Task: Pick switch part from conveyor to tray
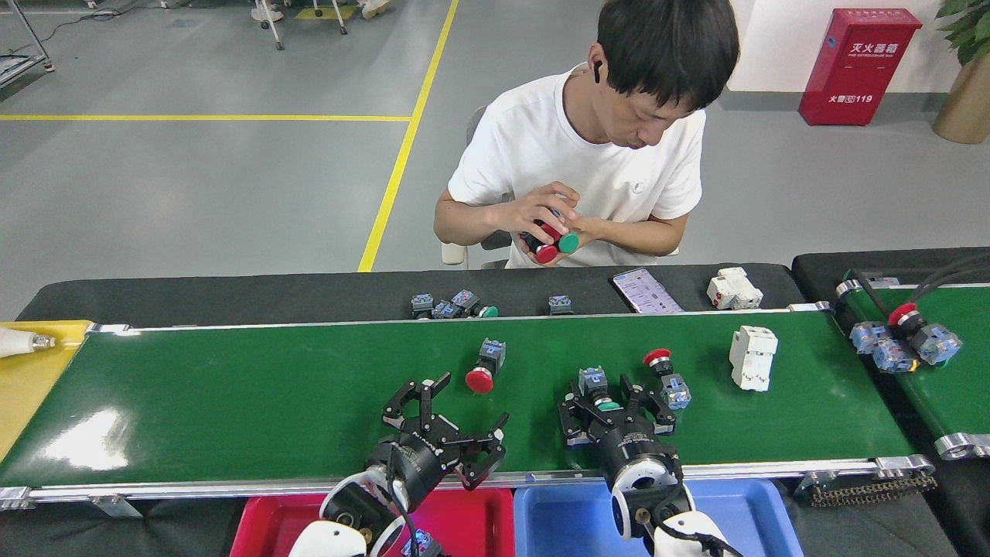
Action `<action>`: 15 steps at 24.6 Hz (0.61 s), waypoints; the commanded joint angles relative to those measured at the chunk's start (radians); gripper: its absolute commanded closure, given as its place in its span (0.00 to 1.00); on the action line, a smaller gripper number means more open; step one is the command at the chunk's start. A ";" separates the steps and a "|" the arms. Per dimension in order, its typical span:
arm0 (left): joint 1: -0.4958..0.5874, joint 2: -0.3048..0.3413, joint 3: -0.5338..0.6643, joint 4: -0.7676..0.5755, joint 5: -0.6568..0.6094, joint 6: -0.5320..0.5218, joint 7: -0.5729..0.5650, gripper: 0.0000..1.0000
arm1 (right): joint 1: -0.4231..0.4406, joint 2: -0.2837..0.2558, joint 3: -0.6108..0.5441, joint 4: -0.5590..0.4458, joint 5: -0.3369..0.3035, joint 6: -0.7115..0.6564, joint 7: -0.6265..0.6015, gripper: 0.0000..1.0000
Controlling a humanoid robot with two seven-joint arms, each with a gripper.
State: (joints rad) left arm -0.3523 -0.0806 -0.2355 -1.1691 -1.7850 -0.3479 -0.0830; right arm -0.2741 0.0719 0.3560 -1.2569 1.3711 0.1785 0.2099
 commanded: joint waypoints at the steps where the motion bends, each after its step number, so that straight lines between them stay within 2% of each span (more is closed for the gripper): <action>1: -0.056 -0.008 0.007 0.046 0.003 0.024 0.011 0.00 | -0.017 0.000 0.000 -0.019 -0.003 -0.036 -0.012 0.88; 4: -0.100 -0.011 0.008 0.108 0.003 0.040 0.012 0.00 | -0.005 -0.014 -0.008 -0.079 -0.024 -0.077 -0.012 0.88; 7: -0.145 -0.010 0.012 0.177 0.003 0.058 0.037 0.02 | 0.061 -0.096 -0.011 -0.226 -0.093 -0.131 -0.006 0.88; 9: -0.180 -0.008 0.013 0.232 0.003 0.070 0.052 0.10 | 0.147 -0.164 -0.011 -0.360 -0.164 -0.194 -0.006 0.88; 11: -0.212 -0.005 0.027 0.296 0.006 0.072 0.052 0.16 | 0.257 -0.215 -0.011 -0.490 -0.219 -0.335 -0.010 0.87; 13: -0.220 -0.001 0.064 0.336 0.009 0.066 0.055 0.32 | 0.328 -0.211 -0.009 -0.513 -0.227 -0.496 -0.015 0.86; 15: -0.221 0.005 0.076 0.344 0.009 0.058 0.060 0.53 | 0.343 -0.201 0.001 -0.512 -0.227 -0.611 -0.012 0.81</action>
State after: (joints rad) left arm -0.5512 -0.0826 -0.1688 -0.8224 -1.7800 -0.2841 -0.0346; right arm 0.0762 -0.1384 0.3559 -1.7498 1.1487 -0.3190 0.2062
